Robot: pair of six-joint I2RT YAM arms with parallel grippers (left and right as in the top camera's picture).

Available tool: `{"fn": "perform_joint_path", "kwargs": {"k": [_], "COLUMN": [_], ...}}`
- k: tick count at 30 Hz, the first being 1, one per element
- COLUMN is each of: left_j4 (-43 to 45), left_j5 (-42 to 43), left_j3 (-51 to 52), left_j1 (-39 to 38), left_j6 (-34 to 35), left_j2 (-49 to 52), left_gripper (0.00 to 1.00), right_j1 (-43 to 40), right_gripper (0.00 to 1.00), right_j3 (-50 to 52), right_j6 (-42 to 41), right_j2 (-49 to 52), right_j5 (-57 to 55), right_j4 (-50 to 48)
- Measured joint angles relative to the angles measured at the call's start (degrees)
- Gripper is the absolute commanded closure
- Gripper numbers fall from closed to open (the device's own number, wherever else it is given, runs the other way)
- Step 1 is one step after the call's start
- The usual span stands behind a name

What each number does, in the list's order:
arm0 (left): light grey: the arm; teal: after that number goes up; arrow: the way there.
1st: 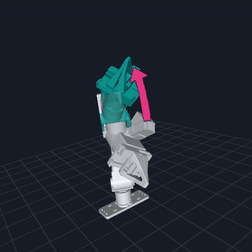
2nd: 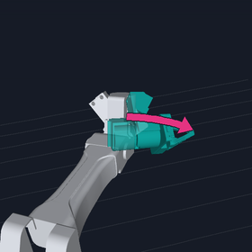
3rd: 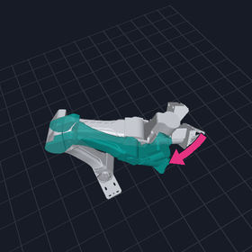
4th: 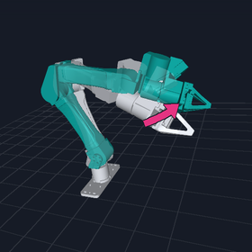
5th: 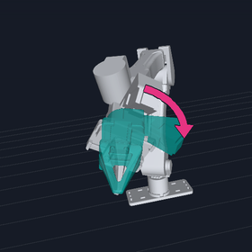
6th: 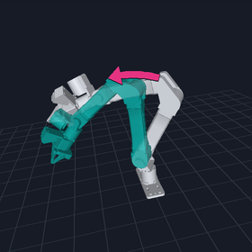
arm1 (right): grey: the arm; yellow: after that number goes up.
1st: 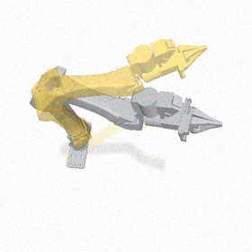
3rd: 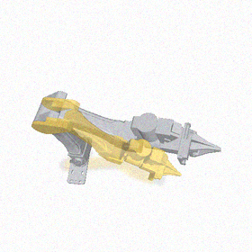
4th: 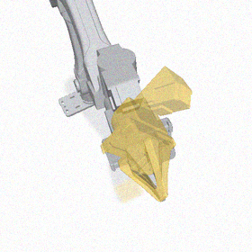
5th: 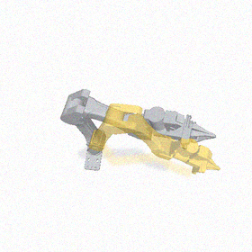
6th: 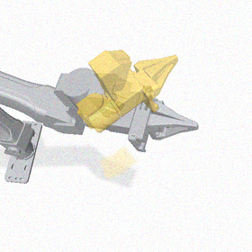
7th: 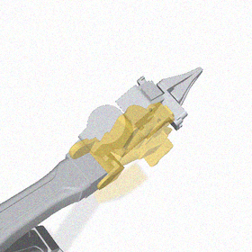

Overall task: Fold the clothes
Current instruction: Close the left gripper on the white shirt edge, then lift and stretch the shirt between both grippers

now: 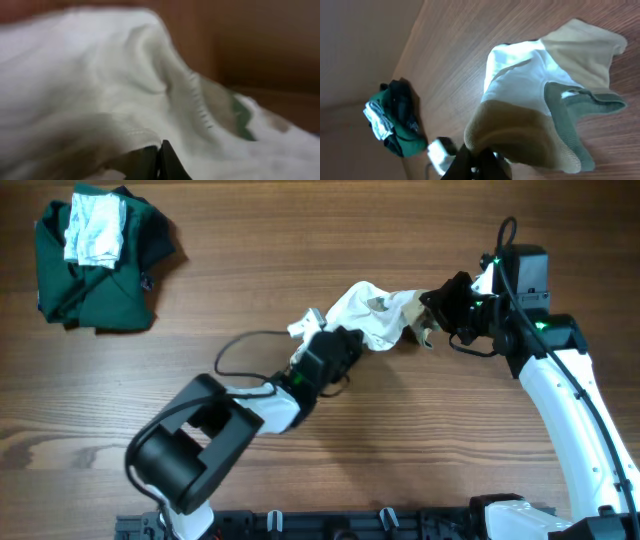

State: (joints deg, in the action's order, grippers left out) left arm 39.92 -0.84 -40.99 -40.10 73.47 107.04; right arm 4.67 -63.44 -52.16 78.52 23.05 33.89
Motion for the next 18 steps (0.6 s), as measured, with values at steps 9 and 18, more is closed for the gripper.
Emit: {"fn": "perform_joint_path", "kwargs": {"k": [9,18], "left_j4": [-6.84,-12.63], "left_j5": [16.94,23.28], "left_j3": [-0.13,-0.13], "left_j1": [13.84,15.32], "left_j6": [-15.69,-26.77], "left_j2": [-13.84,-25.18], "left_gripper": [0.96,0.96], "right_j1": [0.0,0.0], "right_gripper": [0.94,0.96], "right_j3": [0.0,0.0], "right_j6": [0.0,4.81], "right_j2": [0.0,0.0], "right_j5": [-1.51,-6.91], "right_j4": [-3.39,-7.39]}}
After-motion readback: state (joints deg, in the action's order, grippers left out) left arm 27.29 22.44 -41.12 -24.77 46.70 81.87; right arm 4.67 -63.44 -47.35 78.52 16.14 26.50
